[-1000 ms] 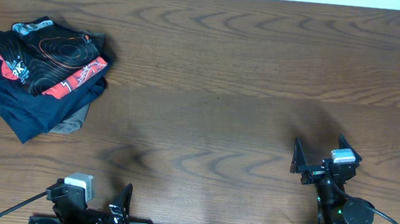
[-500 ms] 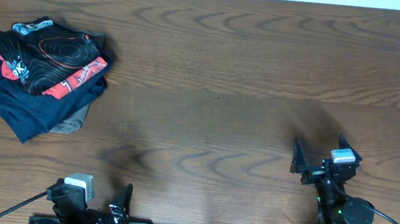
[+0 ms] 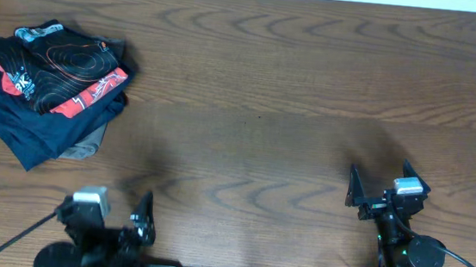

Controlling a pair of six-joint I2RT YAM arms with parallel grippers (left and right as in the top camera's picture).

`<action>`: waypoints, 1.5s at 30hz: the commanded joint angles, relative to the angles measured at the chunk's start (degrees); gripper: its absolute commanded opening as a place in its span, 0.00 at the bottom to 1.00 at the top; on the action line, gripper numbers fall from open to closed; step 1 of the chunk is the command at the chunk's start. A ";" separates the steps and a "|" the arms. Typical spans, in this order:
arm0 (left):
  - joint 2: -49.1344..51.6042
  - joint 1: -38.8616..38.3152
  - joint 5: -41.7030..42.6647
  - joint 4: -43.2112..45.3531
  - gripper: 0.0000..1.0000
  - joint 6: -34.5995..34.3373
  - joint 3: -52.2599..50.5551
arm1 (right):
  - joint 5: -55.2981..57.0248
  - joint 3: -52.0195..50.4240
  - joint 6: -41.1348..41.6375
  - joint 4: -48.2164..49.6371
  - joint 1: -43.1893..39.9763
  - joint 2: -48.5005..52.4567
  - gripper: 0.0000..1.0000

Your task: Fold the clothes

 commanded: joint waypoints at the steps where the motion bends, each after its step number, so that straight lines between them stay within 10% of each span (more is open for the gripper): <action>1: -0.68 3.87 -1.11 4.83 0.98 1.40 -7.06 | -0.04 -0.02 -0.92 -0.28 0.57 -0.13 0.99; 15: -0.68 6.95 0.07 49.44 0.98 1.31 -34.45 | -0.04 -0.02 -0.92 -0.28 0.57 -0.13 0.99; 45: -0.57 1.09 0.11 50.56 0.98 1.01 -35.06 | -0.04 -0.02 -0.94 -0.28 0.57 -0.13 0.99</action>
